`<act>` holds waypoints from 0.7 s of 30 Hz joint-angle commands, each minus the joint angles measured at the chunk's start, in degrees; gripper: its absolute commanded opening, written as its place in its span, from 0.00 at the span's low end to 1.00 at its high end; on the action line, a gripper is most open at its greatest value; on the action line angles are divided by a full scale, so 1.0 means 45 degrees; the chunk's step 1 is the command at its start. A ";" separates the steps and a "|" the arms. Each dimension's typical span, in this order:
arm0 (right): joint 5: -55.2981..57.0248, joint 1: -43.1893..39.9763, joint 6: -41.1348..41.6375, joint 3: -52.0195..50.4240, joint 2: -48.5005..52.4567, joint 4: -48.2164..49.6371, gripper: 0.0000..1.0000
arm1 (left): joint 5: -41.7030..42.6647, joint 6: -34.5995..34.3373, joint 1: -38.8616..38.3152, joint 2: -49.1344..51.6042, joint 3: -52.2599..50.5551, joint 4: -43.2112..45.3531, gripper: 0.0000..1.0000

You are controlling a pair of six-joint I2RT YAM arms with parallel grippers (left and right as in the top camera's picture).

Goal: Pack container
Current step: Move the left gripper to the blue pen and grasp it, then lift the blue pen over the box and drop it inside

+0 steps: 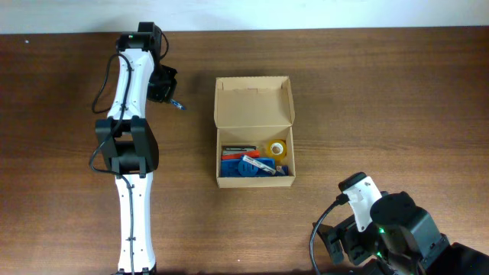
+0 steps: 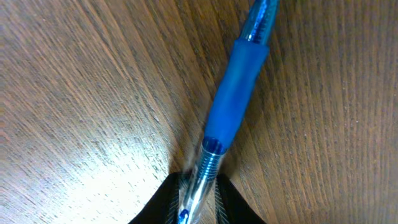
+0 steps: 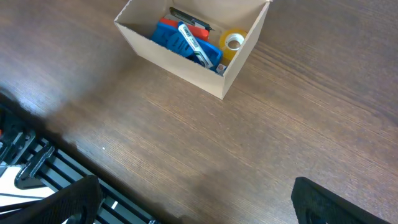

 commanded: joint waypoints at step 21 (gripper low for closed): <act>0.0146 0.0024 0.0146 0.0107 -0.0097 0.0039 0.99 | -0.3891 0.6445 -0.0971 -0.1049 0.5804 -0.3560 0.02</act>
